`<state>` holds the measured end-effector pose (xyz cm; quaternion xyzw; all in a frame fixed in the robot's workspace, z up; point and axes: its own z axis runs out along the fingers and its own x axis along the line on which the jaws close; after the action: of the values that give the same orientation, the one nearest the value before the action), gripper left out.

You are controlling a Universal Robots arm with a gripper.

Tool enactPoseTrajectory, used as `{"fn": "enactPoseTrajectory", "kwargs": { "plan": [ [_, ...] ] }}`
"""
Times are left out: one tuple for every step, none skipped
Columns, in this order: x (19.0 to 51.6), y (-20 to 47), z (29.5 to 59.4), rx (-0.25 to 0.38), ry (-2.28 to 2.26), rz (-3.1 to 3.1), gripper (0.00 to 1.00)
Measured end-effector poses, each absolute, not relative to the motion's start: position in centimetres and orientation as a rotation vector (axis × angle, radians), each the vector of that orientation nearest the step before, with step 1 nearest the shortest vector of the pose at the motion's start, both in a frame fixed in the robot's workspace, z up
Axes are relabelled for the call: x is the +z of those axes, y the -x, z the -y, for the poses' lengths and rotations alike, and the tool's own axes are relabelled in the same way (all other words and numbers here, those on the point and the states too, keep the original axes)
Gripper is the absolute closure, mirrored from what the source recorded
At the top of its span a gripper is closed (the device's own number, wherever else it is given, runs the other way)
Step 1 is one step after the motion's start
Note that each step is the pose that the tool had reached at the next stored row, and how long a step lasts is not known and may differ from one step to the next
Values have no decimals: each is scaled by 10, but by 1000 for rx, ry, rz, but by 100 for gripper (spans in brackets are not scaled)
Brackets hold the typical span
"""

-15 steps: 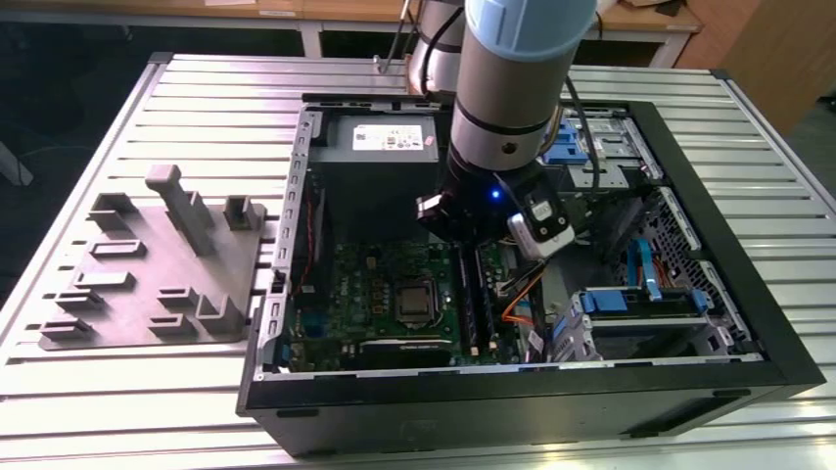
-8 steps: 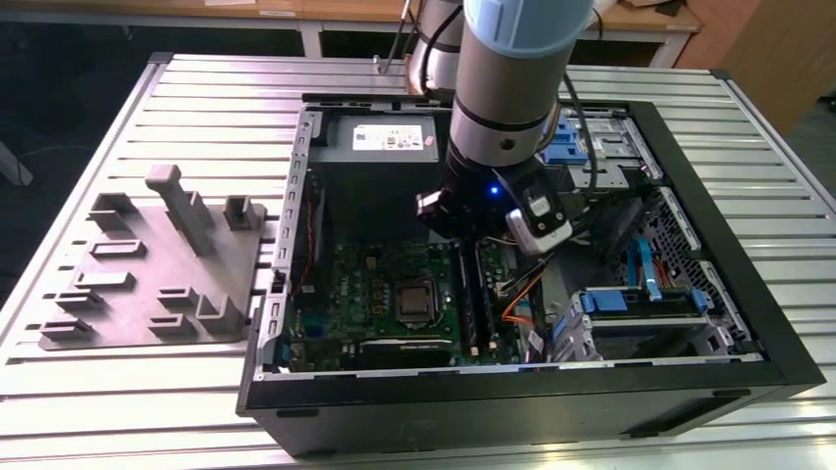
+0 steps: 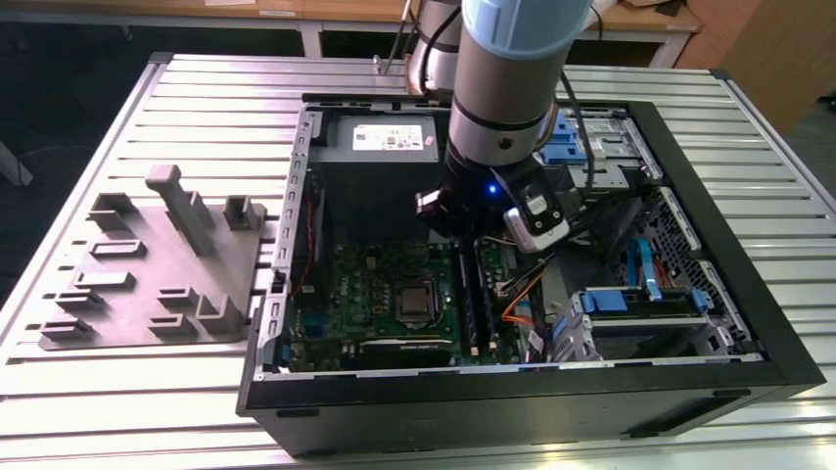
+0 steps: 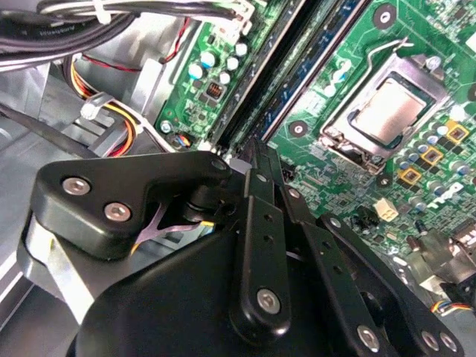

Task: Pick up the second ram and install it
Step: 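Press down the second ram until it locks into place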

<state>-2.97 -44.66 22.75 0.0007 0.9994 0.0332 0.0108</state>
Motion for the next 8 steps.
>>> {"fn": "enactPoseTrajectory", "kwargs": {
  "plan": [
    [227,30,446,104,-2,-3118,90],
    [227,30,444,104,-2,-3118,90],
    [227,30,444,104,-2,-3118,90],
    [226,30,443,104,-2,-3118,90],
    [225,30,443,104,-2,-3118,90],
    [224,30,443,104,-2,-3118,90],
    [223,30,443,104,-2,-3118,90],
    [223,30,443,104,-2,-3118,90]
  ]
}}
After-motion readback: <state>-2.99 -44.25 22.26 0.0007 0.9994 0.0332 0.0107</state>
